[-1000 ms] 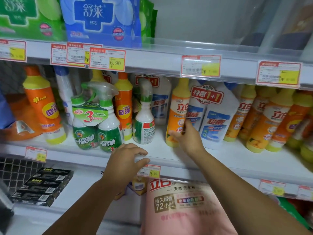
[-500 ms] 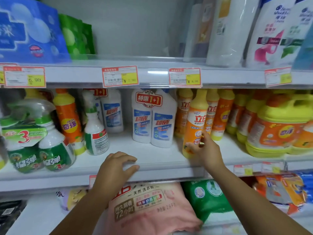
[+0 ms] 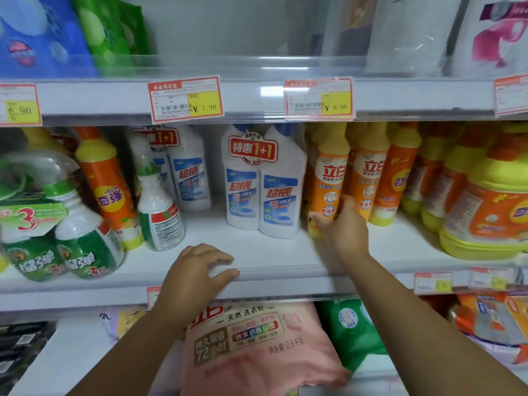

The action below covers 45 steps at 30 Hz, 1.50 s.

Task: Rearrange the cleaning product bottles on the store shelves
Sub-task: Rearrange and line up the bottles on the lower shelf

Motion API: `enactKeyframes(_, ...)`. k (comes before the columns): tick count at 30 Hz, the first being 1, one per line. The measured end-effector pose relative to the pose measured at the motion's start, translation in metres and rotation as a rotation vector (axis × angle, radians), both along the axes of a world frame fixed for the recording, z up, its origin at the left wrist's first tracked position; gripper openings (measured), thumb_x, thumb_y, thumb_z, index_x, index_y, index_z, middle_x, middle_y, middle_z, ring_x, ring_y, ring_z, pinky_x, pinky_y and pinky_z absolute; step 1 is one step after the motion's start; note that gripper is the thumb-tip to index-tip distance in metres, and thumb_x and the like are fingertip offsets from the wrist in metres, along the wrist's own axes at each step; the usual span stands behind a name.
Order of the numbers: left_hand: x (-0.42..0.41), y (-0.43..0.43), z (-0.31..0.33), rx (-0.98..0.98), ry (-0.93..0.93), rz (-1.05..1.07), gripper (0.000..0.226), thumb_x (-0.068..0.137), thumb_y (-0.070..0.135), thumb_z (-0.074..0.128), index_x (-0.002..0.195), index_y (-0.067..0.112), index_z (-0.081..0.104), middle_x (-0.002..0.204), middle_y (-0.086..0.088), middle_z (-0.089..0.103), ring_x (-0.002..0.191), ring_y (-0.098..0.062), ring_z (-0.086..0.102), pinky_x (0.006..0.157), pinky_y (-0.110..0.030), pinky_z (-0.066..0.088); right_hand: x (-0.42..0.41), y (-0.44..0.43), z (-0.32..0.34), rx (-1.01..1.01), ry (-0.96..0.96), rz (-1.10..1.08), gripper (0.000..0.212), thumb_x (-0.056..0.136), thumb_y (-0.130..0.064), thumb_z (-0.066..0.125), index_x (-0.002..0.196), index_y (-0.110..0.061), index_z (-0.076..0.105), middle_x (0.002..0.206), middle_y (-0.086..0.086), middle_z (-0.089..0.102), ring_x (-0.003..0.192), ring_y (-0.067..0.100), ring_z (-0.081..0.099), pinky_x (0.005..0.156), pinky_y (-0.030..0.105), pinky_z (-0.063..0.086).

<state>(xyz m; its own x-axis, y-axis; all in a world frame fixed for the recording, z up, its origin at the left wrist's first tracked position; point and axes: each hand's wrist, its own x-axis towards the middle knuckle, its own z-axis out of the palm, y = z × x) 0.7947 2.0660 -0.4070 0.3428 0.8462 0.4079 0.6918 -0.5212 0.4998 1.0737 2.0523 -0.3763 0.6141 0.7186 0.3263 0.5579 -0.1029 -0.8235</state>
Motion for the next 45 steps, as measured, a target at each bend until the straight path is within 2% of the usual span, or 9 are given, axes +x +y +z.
enactKeyframes(16, -0.016, -0.001, 0.001, 0.02, 0.019, 0.01, 0.021, 0.075, 0.045, 0.069, 0.094, 0.038, 0.068, 0.096, 0.02, 0.058, 0.095, -0.004, 0.045, 0.079, -0.02, 0.032, -0.009, -0.003, -0.003, 0.032, 0.039, -0.013, 0.061, 0.08, -0.038, 0.072, 0.127, -0.015, 0.041, 0.124, 0.009, 0.058, 0.109, 0.031, 0.058, 0.084, 0.036, 0.044)
enactKeyframes(20, -0.033, -0.008, 0.01, 0.012, 0.016, 0.033, 0.021, 0.076, 0.044, 0.069, 0.096, 0.036, 0.068, 0.099, 0.018, 0.06, 0.098, -0.005, 0.043, 0.081, -0.019, 0.03, -0.031, -0.022, 0.003, 0.181, -0.2, -0.208, 0.049, 0.086, -0.032, 0.062, 0.127, -0.01, 0.046, 0.121, 0.014, 0.049, 0.112, 0.032, 0.048, 0.085, 0.042, 0.044)
enactKeyframes(24, -0.065, -0.015, 0.017, 0.007, 0.004, 0.073, 0.023, 0.076, 0.042, 0.07, 0.097, 0.033, 0.069, 0.1, 0.016, 0.06, 0.099, -0.006, 0.043, 0.083, -0.021, 0.032, -0.083, -0.029, 0.004, 0.232, -0.225, 0.107, 0.033, 0.088, -0.023, 0.059, 0.12, -0.016, 0.051, 0.101, 0.001, 0.051, 0.09, 0.018, 0.053, 0.074, 0.03, 0.042)
enactKeyframes(27, -0.097, -0.016, 0.018, -0.008, -0.028, 0.113, 0.022, 0.074, 0.04, 0.073, 0.095, 0.034, 0.069, 0.099, 0.017, 0.059, 0.1, -0.006, 0.043, 0.082, -0.02, 0.031, -0.129, -0.021, -0.006, 0.111, -0.205, 0.37, 0.034, 0.088, -0.025, 0.062, 0.12, -0.019, 0.054, 0.101, -0.003, 0.055, 0.092, 0.015, 0.056, 0.079, 0.03, 0.046)
enactKeyframes(32, -0.145, -0.01, 0.015, -0.028, -0.088, 0.215, 0.02, 0.073, 0.039, 0.074, 0.092, 0.036, 0.069, 0.101, 0.016, 0.058, 0.101, -0.007, 0.045, 0.084, -0.02, 0.031, -0.195, 0.025, -0.008, -0.101, -0.14, 0.572, 0.07, 0.082, -0.038, 0.069, 0.142, -0.022, 0.035, 0.139, -0.002, 0.049, 0.12, 0.012, 0.049, 0.1, 0.029, 0.04)
enactKeyframes(36, -0.166, -0.004, 0.009, -0.026, -0.051, 0.244, 0.025, 0.074, 0.036, 0.074, 0.098, 0.031, 0.07, 0.102, 0.015, 0.056, 0.103, -0.01, 0.044, 0.088, -0.023, 0.034, -0.24, 0.063, 0.004, -0.001, 0.047, 0.763, 0.097, 0.065, -0.028, 0.085, 0.139, -0.038, 0.024, 0.131, -0.011, 0.052, 0.119, 0.009, 0.053, 0.097, 0.029, 0.043)
enactKeyframes(40, -0.174, 0.001, 0.006, 0.006, -0.038, 0.23, 0.03, 0.076, 0.039, 0.072, 0.104, 0.031, 0.068, 0.106, 0.015, 0.059, 0.106, -0.01, 0.044, 0.093, -0.028, 0.036, -0.251, 0.083, -0.003, 0.065, -0.026, 0.681, 0.092, 0.059, -0.032, 0.085, 0.134, -0.037, 0.032, 0.126, -0.005, 0.058, 0.109, 0.016, 0.06, 0.092, 0.044, 0.05)
enactKeyframes(42, -0.175, 0.002, 0.005, 0.032, -0.038, 0.228, 0.031, 0.077, 0.041, 0.07, 0.105, 0.032, 0.067, 0.107, 0.014, 0.06, 0.105, -0.01, 0.044, 0.094, -0.028, 0.035, -0.244, 0.085, -0.005, 0.08, -0.071, 0.641, 0.084, 0.057, -0.036, 0.082, 0.127, -0.038, 0.037, 0.117, -0.008, 0.061, 0.1, 0.014, 0.062, 0.085, 0.041, 0.052)
enactKeyframes(45, -0.176, 0.002, 0.004, 0.044, -0.044, 0.216, 0.031, 0.077, 0.041, 0.07, 0.106, 0.031, 0.067, 0.107, 0.016, 0.059, 0.106, -0.009, 0.044, 0.093, -0.025, 0.033, -0.228, 0.091, -0.001, 0.049, -0.049, 0.682, 0.081, 0.062, -0.022, 0.084, 0.13, -0.029, 0.041, 0.112, -0.011, 0.06, 0.101, 0.012, 0.06, 0.084, 0.03, 0.047)
